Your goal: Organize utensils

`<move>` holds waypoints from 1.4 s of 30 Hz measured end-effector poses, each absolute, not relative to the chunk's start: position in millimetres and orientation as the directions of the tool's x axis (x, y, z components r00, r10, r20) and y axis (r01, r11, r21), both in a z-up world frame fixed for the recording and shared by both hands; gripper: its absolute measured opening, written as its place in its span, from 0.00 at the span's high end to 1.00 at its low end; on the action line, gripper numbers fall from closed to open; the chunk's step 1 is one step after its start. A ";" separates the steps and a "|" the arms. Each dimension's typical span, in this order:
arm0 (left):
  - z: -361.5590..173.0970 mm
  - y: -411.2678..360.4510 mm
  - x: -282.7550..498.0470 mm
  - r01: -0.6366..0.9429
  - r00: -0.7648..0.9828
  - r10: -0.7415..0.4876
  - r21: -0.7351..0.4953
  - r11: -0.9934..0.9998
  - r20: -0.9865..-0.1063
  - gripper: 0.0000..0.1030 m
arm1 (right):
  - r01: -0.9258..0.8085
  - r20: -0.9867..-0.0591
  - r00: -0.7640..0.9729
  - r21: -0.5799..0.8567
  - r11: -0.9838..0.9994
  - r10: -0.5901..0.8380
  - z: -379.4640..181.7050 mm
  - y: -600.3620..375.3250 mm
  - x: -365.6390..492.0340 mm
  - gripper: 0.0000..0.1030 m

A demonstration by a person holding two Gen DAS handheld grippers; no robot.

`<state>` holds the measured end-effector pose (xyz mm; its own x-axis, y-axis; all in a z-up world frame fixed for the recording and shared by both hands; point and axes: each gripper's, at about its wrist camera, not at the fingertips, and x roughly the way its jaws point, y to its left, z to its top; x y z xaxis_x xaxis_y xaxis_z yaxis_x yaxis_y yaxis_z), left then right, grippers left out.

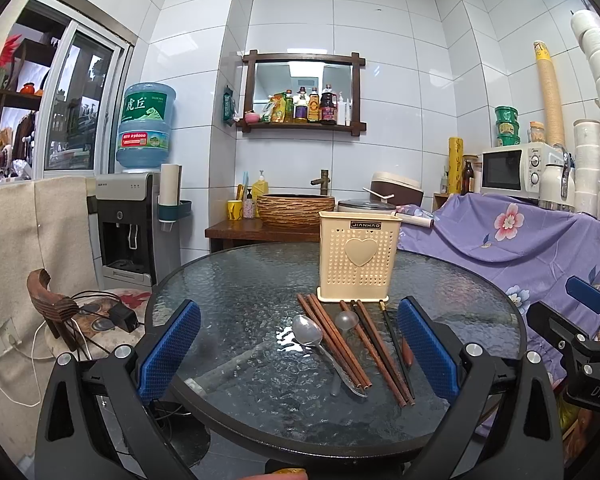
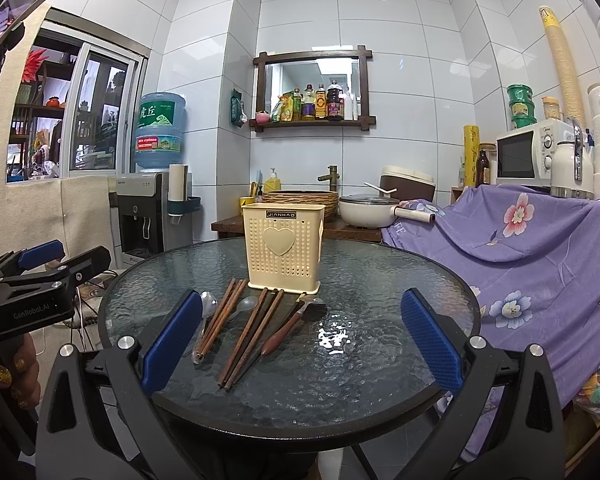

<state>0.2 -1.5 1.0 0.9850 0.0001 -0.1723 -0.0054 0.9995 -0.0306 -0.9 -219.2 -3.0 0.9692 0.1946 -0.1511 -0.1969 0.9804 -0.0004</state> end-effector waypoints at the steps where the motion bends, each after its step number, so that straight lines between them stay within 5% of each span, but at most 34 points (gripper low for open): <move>1: 1.1 -1.8 0.2 -0.006 0.985 0.000 -0.030 1.000 -0.172 0.06 | -0.197 -0.150 0.969 0.000 0.980 0.194 -3.2 -219.3 -1.1 0.05; 42: 4.7 -3.3 -1.9 -0.007 0.985 0.002 -0.027 1.000 -0.174 0.06 | -0.198 -0.158 0.968 0.002 0.980 0.196 -4.1 -216.8 -1.3 0.05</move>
